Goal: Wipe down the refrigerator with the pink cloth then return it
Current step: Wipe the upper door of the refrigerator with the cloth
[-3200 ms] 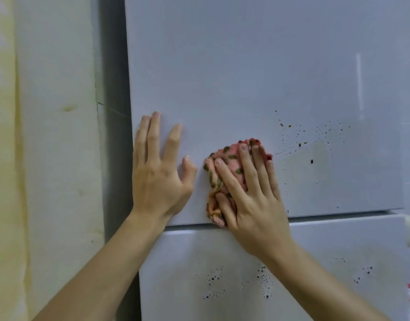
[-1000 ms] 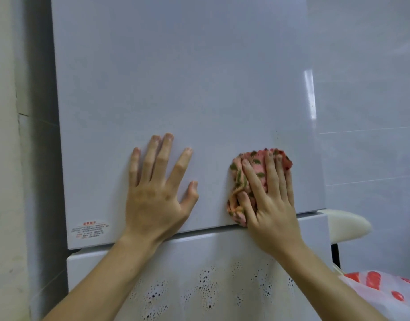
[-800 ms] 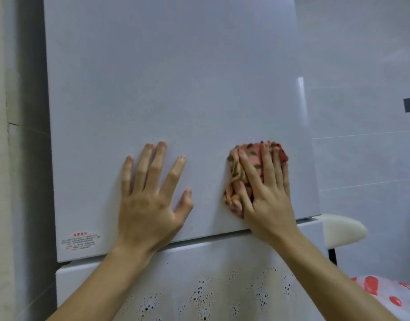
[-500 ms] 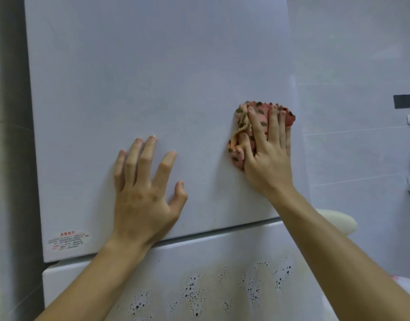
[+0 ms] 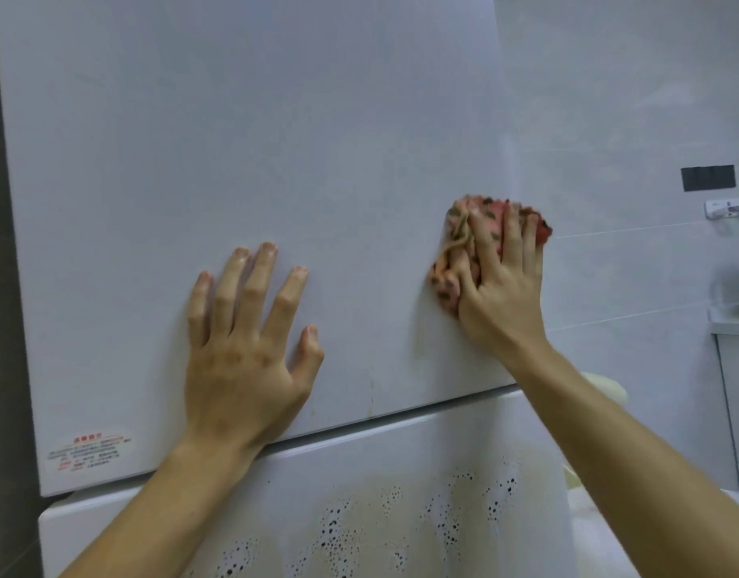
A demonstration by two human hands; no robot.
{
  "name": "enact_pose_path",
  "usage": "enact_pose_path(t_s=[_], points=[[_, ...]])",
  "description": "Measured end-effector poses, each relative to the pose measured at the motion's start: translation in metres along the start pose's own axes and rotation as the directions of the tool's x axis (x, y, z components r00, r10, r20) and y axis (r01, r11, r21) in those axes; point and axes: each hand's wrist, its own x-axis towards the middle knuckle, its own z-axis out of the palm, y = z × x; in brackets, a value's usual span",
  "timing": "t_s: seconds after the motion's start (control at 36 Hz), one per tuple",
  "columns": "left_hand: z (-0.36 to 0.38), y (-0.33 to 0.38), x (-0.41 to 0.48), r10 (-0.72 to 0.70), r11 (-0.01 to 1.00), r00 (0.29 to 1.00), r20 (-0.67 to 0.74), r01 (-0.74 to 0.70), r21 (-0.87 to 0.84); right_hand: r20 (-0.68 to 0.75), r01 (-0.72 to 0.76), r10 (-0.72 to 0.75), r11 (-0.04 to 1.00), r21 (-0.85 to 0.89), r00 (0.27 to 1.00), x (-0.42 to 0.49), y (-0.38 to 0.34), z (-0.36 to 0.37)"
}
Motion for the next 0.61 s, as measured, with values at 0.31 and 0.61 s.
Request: enact_pose_path(t_s=[0.31, 0.61], points=[[-0.002, 0.0, 0.001, -0.007, 1.0, 1.0, 0.014, 0.007, 0.013, 0.047, -0.212, 0.208, 0.974, 0.081, 0.977, -0.008, -0.007, -0.012], [-0.005, 0.001, -0.001, 0.01, 1.0, 1.0, 0.028, -0.01, 0.0, 0.041, -0.35, 0.348, 0.937, 0.026, 0.936, -0.088, 0.021, -0.016]])
